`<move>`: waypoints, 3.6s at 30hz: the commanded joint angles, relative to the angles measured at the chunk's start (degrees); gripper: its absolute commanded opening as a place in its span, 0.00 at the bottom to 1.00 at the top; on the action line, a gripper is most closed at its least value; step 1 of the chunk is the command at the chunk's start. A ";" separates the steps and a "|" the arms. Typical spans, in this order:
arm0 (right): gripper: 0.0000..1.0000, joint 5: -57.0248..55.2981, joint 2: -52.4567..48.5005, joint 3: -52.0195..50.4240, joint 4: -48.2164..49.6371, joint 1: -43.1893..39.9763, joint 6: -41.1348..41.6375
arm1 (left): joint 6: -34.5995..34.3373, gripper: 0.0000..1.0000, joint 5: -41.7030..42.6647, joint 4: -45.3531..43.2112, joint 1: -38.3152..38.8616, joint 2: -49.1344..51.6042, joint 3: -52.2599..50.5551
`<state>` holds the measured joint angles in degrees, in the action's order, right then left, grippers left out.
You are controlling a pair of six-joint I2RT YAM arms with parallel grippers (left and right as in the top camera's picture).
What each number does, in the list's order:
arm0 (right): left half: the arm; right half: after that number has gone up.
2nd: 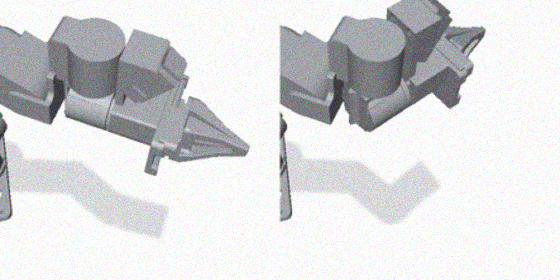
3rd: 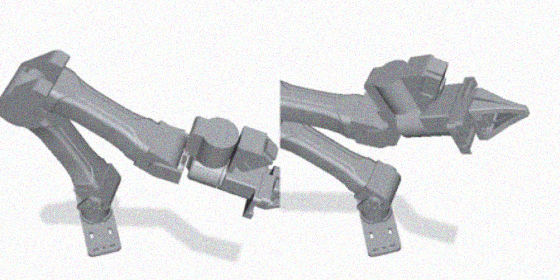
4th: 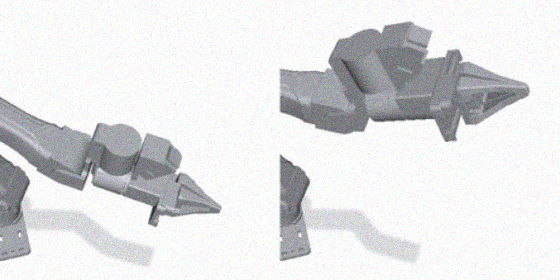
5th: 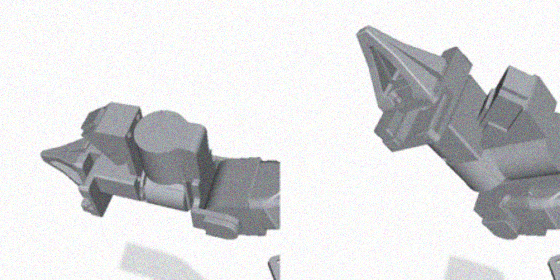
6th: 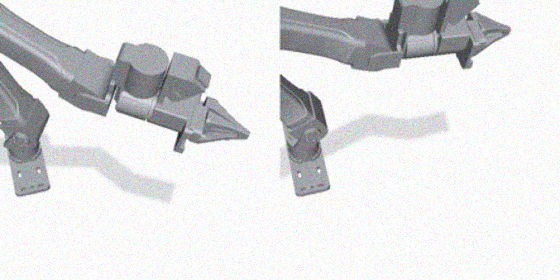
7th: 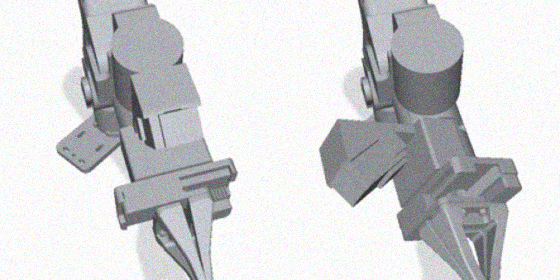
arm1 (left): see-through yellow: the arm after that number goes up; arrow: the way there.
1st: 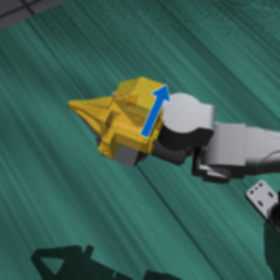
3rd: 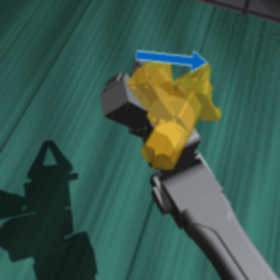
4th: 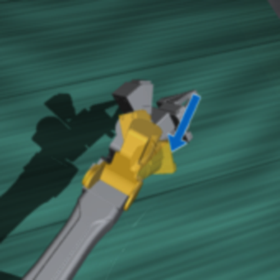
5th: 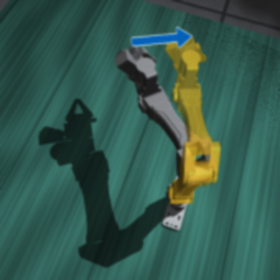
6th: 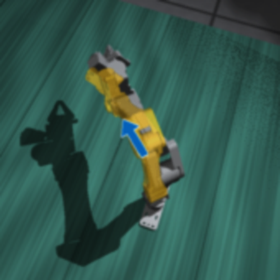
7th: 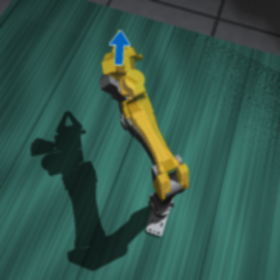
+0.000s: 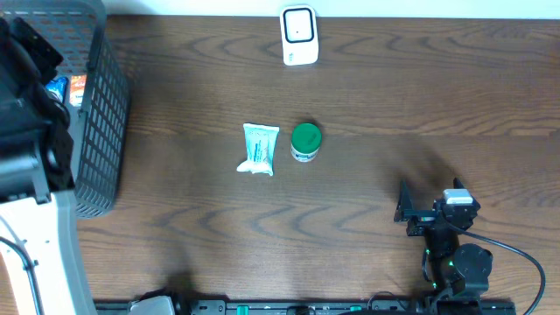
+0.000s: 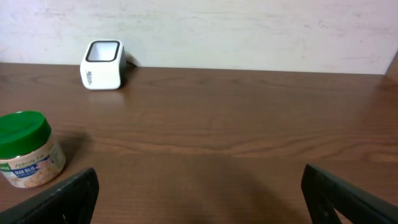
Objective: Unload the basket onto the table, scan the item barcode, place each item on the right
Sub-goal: 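Move the left gripper back into the basket toward the Oreo pack, then grasp the blue Oreo pack with the left gripper and lift it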
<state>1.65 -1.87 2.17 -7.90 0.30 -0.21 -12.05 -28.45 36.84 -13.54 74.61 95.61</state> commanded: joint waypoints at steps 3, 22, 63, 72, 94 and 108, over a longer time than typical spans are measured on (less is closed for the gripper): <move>0.99 -0.24 -0.17 -0.15 -0.04 0.50 0.37 | 1.27 0.98 6.40 0.85 -6.27 3.13 0.42; 0.99 -0.24 -0.17 -0.15 -0.04 0.50 0.37 | -0.63 0.98 21.73 2.47 -16.94 25.90 0.35; 0.99 -0.24 -0.17 -0.15 -0.04 0.50 0.37 | 18.75 0.98 26.53 -9.07 -24.26 49.55 0.20; 0.99 -0.24 -0.17 -0.15 -0.04 0.50 0.37 | 24.09 0.98 26.56 -10.60 -24.26 51.49 0.15; 0.99 -0.24 -0.17 -0.15 -0.04 0.50 0.39 | 20.39 0.08 24.92 -9.18 -24.26 48.72 0.37; 0.99 -0.24 -0.17 -0.15 -0.04 0.50 0.39 | 0.96 0.07 48.87 -1.62 -20.87 4.22 0.35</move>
<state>1.65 -1.98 2.17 -7.90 0.30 -0.21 -5.93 10.20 32.42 -37.12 84.75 95.46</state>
